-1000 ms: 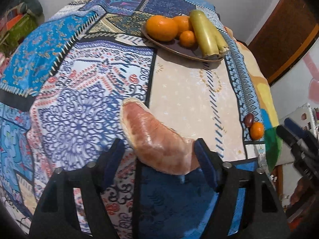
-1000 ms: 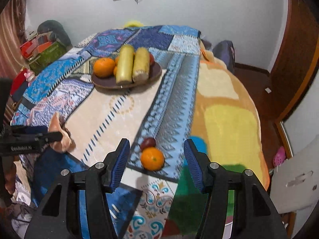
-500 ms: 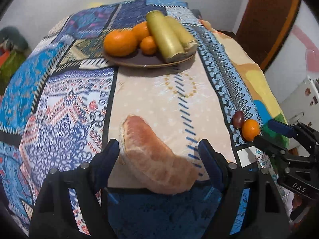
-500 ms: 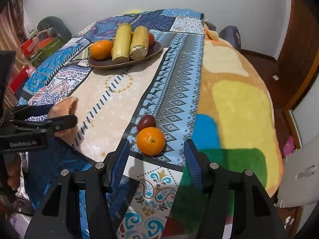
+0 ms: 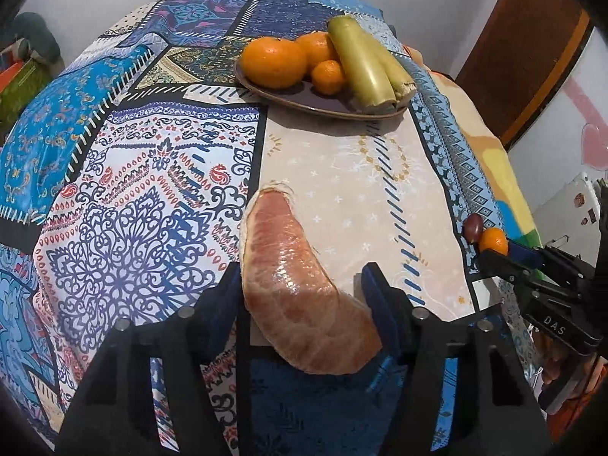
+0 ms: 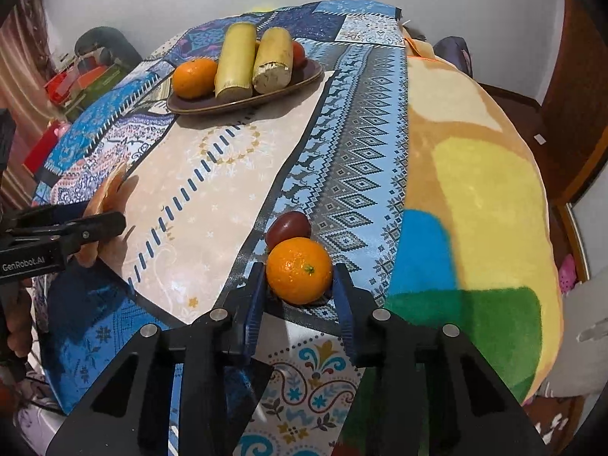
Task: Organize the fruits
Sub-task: 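Carry the pomelo segment to the plate with the left gripper while the right carries the orange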
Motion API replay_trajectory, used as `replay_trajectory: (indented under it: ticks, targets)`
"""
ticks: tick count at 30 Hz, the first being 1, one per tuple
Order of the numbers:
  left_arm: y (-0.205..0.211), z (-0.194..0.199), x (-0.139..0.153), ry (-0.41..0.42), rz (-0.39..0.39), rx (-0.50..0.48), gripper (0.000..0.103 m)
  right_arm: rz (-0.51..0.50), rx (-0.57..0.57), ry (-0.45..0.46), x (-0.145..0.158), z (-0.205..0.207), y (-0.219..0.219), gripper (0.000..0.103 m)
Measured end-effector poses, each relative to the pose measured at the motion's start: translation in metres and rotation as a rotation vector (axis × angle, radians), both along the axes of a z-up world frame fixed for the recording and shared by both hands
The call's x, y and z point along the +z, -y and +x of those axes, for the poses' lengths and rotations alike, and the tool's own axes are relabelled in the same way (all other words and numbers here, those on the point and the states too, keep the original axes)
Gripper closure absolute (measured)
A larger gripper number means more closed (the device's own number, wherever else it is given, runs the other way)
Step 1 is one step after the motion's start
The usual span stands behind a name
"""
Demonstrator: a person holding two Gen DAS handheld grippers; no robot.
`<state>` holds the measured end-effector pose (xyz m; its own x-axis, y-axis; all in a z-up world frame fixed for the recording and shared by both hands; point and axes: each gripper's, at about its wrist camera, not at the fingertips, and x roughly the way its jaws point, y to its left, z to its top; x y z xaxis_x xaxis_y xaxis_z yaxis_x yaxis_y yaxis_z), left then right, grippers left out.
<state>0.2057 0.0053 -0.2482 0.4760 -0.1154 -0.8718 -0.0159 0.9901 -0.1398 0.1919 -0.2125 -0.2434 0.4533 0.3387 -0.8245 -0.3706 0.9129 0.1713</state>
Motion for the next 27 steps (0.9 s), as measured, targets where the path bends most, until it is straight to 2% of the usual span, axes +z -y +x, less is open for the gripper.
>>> replay_trajectory:
  ticks: [1,3,16,27]
  targets:
    - [0.0,0.0,0.002,0.006,0.008,0.001,0.056,0.002,-0.001,0.005,0.001,-0.001,0.001,0.071]
    - [-0.002,-0.002,0.006,0.011,-0.002,-0.008,0.058,0.006,-0.004,0.014,0.004,-0.001,0.001,0.072]
    - [0.001,-0.004,0.049,0.13,0.05,-0.026,0.059,0.035,0.005,0.101,0.035,0.002,-0.004,0.072]
    - [-0.009,0.026,0.075,0.208,0.067,-0.019,0.059,0.049,0.025,0.173,0.062,0.026,-0.023,0.072]
